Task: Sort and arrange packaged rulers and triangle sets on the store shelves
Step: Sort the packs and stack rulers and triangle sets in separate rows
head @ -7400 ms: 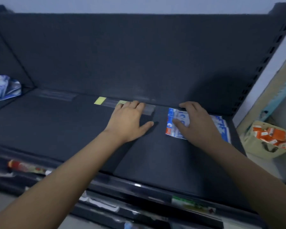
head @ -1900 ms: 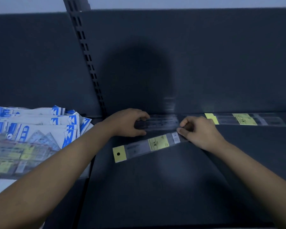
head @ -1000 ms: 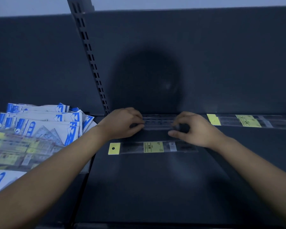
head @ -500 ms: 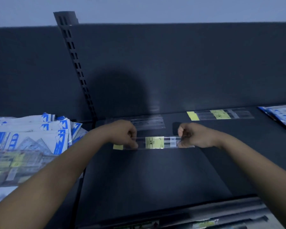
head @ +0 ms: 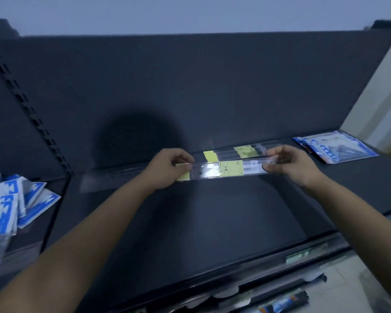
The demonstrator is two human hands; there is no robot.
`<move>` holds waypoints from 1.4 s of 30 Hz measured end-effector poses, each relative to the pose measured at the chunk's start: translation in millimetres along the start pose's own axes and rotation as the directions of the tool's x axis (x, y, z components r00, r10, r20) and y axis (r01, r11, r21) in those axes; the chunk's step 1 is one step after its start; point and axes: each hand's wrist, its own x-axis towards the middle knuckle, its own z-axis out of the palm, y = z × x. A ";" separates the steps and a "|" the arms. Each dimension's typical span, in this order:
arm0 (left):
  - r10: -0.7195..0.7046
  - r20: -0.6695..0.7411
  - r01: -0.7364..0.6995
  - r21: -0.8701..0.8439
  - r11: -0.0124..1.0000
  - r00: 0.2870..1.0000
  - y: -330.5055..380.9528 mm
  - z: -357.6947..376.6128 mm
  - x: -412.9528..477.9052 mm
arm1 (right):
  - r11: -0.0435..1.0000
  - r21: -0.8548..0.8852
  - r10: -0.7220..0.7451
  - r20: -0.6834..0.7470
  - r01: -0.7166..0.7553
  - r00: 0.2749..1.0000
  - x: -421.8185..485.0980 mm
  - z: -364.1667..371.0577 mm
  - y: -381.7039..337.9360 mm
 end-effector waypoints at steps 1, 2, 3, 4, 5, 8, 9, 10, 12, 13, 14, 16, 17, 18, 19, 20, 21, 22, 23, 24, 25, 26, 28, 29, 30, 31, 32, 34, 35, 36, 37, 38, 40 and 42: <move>-0.045 -0.050 0.041 -0.069 0.997 0.998 6.2 14.8 8.0 | 1.000 -0.016 -0.006 -0.048 0.006 0.999 7.2 -9.5 8.3; -0.095 -0.086 0.083 -0.131 0.988 0.992 11.3 29.1 15.9 | 0.999 -0.032 -0.014 -0.085 0.012 0.996 15.5 -18.6 17.1; -0.139 -0.120 0.118 -0.168 0.979 0.983 15.3 42.6 24.0 | 0.999 -0.043 -0.026 -0.110 0.021 0.994 25.2 -27.4 25.9; -0.174 -0.159 0.146 -0.175 0.974 0.972 18.2 54.3 31.7 | 0.998 -0.050 -0.041 -0.126 0.035 0.991 34.8 -34.8 34.1; -0.205 -0.202 0.171 -0.170 0.970 0.958 20.3 65.4 39.6 | 0.996 -0.064 -0.065 -0.136 0.057 0.989 45.1 -41.3 41.9; -0.270 -0.335 0.236 -0.140 0.962 0.902 20.7 94.3 60.8 | 0.978 -0.142 -0.169 -0.098 0.154 0.981 76.0 -53.7 60.8; -0.280 -0.387 0.254 -0.119 0.960 0.878 19.0 102.5 65.2 | 0.967 -0.169 -0.203 -0.070 0.189 0.977 84.9 -54.3 65.3; -0.282 -0.442 0.272 -0.086 0.958 0.852 17.4 110.0 68.1 | 0.954 -0.201 -0.238 -0.049 0.224 0.970 92.6 -54.4 69.4; -0.255 -0.536 0.302 0.000 0.953 0.805 14.8 123.0 69.1 | 0.919 -0.277 -0.297 -0.023 0.280 0.954 102.0 -51.9 78.1; -0.231 -0.572 0.308 0.040 0.950 0.787 13.9 128.3 68.7 | 0.902 -0.309 -0.322 -0.014 0.302 0.947 103.8 -50.4 82.8; -0.206 -0.597 0.307 0.070 0.949 0.775 13.2 132.3 68.3 | 0.889 -0.326 -0.342 -0.009 0.321 0.940 104.6 -49.1 87.3; -0.162 -0.609 0.283 0.106 0.953 0.776 13.3 136.9 69.1 | 0.885 -0.334 -0.351 -0.017 0.325 0.936 105.7 -49.8 92.6; -0.144 -0.600 0.269 0.124 0.955 0.787 13.3 138.0 70.1 | 0.888 -0.336 -0.340 -0.024 0.313 0.940 106.4 -50.6 93.2; -0.128 -0.583 0.263 0.153 0.953 0.802 12.6 138.9 70.6 | 0.890 -0.340 -0.331 -0.027 0.303 0.943 106.7 -50.7 93.3; -0.108 -0.563 0.260 0.196 0.946 0.820 11.5 139.9 70.0 | 0.885 -0.351 -0.335 -0.023 0.306 0.942 106.0 -50.3 93.2; -0.085 -0.540 0.255 0.249 0.934 0.837 10.6 140.8 69.4 | 0.871 -0.370 -0.351 -0.013 0.322 0.936 105.1 -49.7 93.3; -0.061 -0.517 0.249 0.301 0.921 0.854 9.8 141.4 69.2 | 0.855 -0.391 -0.369 -0.001 0.340 0.929 104.6 -48.8 93.1; -0.042 -0.498 0.242 0.345 0.907 0.866 9.0 141.6 68.8 | 0.845 -0.403 -0.380 0.012 0.352 0.925 104.2 -48.0 92.9; -0.030 -0.479 0.237 0.380 0.894 0.877 8.3 141.7 68.5 | 0.841 -0.404 -0.382 0.026 0.360 0.924 103.7 -47.6 93.1; -0.020 -0.461 0.232 0.408 0.883 0.887 8.5 141.8 68.0 | 0.839 -0.403 -0.382 0.039 0.365 0.923 103.5 -47.5 93.6; -0.012 -0.447 0.227 0.432 0.873 0.894 9.4 142.3 68.0 | 0.836 -0.406 -0.383 0.051 0.369 0.922 104.0 -47.5 94.1; -0.003 -0.437 0.223 0.451 0.864 0.899 10.1 142.9 68.2 | 0.829 -0.417 -0.381 0.067 0.373 0.922 104.5 -47.5 94.6; 0.005 -0.432 0.222 0.473 0.853 0.902 11.0 143.3 69.0 | 0.806 -0.454 -0.378 0.100 0.380 0.921 104.1 -46.8 95.5; 0.006 -0.434 0.223 0.475 0.851 0.901 11.2 143.2 69.2 | 0.793 -0.472 -0.381 0.108 0.385 0.918 103.6 -46.4 95.7; 0.009 -0.438 0.224 0.476 0.851 0.899 11.4 143.2 69.2 | 0.781 -0.488 -0.387 0.112 0.390 0.915 103.3 -46.0 95.9; 0.013 -0.440 0.223 0.481 0.848 0.898 11.6 143.3 69.2 | 0.771 -0.504 -0.389 0.113 0.390 0.914 103.5 -45.7 95.9; 0.021 -0.437 0.224 0.501 0.836 0.899 11.7 143.6 69.1 | 0.763 -0.518 -0.387 0.113 0.387 0.915 103.8 -45.3 95.6; 0.046 -0.431 0.233 0.571 0.788 0.901 13.7 146.1 67.9 | 0.740 -0.546 -0.395 0.120 0.393 0.911 103.5 -44.3 94.5; 0.059 -0.428 0.237 0.604 0.761 0.902 16.5 147.5 67.1 | 0.721 -0.562 -0.408 0.128 0.405 0.904 102.9 -44.2 93.4; 0.066 -0.422 0.242 0.633 0.735 0.904 20.7 148.4 65.6 | 0.700 -0.578 -0.422 0.137 0.419 0.896 101.1 -44.3 91.6; 0.065 -0.408 0.245 0.660 0.710 0.911 25.5 148.5 63.5 | 0.681 -0.592 -0.435 0.149 0.432 0.888 97.8 -44.2 89.0; 0.060 -0.381 0.243 0.693 0.679 0.922 30.4 147.7 59.9 | 0.668 -0.597 -0.444 0.161 0.445 0.882 93.3 -43.4 84.5; 0.051 -0.305 0.218 0.780 0.587 0.951 38.9 140.2 49.1 | 0.666 -0.572 -0.460 0.189 0.478 0.867 82.4 -36.4 66.4; 0.033 -0.256 0.206 0.841 0.501 0.966 45.7 123.2 29.7 | 0.651 -0.519 -0.512 0.239 0.554 0.825 67.0 -18.6 38.3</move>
